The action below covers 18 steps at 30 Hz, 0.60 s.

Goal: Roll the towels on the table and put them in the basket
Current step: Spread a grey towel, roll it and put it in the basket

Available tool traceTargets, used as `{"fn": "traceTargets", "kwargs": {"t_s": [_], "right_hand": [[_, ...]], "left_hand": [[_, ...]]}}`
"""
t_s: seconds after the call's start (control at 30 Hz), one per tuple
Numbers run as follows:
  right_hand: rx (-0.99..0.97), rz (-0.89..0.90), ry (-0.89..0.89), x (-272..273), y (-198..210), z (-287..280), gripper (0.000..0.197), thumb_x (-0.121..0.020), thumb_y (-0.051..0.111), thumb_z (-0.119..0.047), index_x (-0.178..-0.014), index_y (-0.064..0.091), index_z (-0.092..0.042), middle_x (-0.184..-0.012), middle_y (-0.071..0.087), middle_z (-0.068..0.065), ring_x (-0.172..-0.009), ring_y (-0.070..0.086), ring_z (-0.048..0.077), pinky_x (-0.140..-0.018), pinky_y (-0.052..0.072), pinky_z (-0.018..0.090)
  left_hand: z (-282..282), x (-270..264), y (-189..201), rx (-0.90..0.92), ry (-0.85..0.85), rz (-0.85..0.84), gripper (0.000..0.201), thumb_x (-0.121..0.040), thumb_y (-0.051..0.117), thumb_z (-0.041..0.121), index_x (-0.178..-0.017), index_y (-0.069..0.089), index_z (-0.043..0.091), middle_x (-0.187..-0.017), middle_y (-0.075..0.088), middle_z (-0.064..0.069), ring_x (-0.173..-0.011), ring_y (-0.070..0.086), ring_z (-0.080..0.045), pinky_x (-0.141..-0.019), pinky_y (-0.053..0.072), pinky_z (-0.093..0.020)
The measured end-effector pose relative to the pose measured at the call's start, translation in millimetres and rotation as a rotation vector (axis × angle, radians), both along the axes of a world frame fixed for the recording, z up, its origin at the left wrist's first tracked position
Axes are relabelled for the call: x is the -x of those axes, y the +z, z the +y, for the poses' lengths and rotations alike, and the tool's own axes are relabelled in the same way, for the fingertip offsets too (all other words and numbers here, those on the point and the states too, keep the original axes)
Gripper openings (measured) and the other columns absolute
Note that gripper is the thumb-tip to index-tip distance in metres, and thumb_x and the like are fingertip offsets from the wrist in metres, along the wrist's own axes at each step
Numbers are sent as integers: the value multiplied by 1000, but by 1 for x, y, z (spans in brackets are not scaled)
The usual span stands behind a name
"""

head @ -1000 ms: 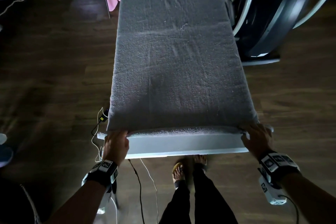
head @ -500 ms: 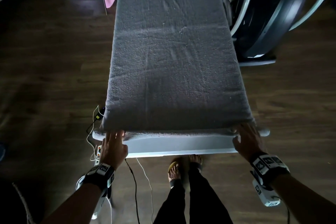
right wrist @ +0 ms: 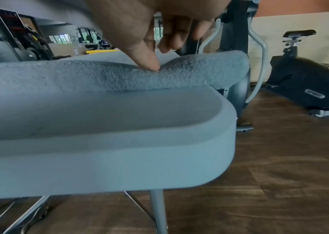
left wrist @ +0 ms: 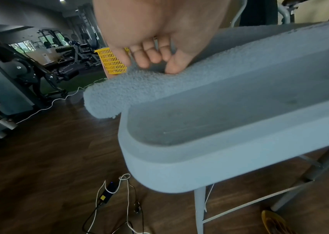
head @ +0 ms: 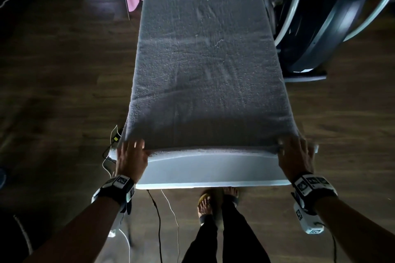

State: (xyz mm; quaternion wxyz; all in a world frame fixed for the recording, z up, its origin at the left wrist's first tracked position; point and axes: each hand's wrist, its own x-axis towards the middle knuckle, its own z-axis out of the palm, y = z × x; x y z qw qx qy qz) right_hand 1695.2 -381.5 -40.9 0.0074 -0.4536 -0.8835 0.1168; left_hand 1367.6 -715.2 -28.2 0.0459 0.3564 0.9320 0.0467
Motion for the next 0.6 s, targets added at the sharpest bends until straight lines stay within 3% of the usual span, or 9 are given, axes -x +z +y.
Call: {"fn": "traceTargets", "kwargs": {"t_s": [0.07, 0.13, 0.2, 0.27, 0.37, 0.43, 0.47, 0.53, 0.6], "right_hand": [[-10, 39, 111, 2, -4, -1, 17, -72, 52, -10, -87, 63, -10, -100, 55, 16, -99, 50, 39, -88, 41, 51], [14, 12, 152, 1, -5, -4, 22, -64, 62, -10, -86, 63, -10, -96, 57, 13, -94, 53, 37, -83, 46, 48], [31, -22, 158, -2, -3, -5, 40, -58, 76, -9, -96, 65, -14, -105, 61, 8, -102, 52, 32, -86, 43, 45], [10, 3, 169, -3, 1, -5, 43, -58, 80, -7, -98, 67, -15, -103, 65, 7, -100, 56, 32, -82, 45, 44], [14, 38, 107, -1, 6, -2, 36, -59, 78, -3, -92, 70, -16, -93, 68, 7, -93, 61, 35, -80, 46, 45], [25, -22, 64, 1, 7, -2, 26, -63, 75, -11, -87, 71, -20, -89, 69, 3, -93, 61, 31, -85, 40, 44], [29, -58, 66, 1, 6, -1, 20, -67, 72, -17, -86, 72, -22, -88, 70, 2, -92, 61, 30, -88, 37, 44], [67, -113, 62, 1, 5, 2, 20, -76, 62, -25, -95, 69, -24, -92, 71, 3, -93, 63, 28, -94, 32, 44], [97, -121, 11, 1, 4, 7, 26, -81, 63, -22, -107, 63, -21, -101, 68, 9, -99, 60, 31, -96, 30, 45]], "left_hand": [[-1, -2, -6, -32, -43, -21, 20, -74, 60, 7, -94, 59, 4, -100, 56, -21, -93, 57, -41, -75, 52, -52], [-4, -5, -13, -1, -104, -37, 30, -74, 51, 20, -99, 57, 4, -95, 57, -19, -87, 56, -39, -70, 51, -47], [-8, -6, -14, 77, -114, -86, 40, -68, 63, 20, -105, 58, 5, -100, 59, -19, -89, 56, -39, -72, 50, -47], [-8, -3, -10, 100, -105, -109, 50, -58, 79, 6, -105, 62, 4, -103, 63, -19, -91, 60, -41, -72, 52, -50], [2, -1, 3, 75, -80, -117, 32, -58, 80, -3, -87, 69, 4, -86, 69, -15, -78, 66, -37, -70, 53, -47], [8, 0, 9, 78, -83, -108, 14, -67, 77, 4, -71, 64, 10, -69, 66, -11, -65, 65, -33, -62, 53, -41], [7, 0, 9, 89, -78, -112, 16, -71, 76, 8, -66, 61, 12, -62, 64, -11, -58, 63, -33, -55, 52, -38], [3, 1, 5, 62, -77, -97, 14, -73, 76, 10, -74, 62, 12, -61, 64, -11, -53, 63, -33, -47, 51, -37], [-2, 6, -2, 14, -86, -53, 24, -75, 75, 9, -96, 62, 10, -83, 68, -14, -72, 67, -35, -60, 55, -45]]}}
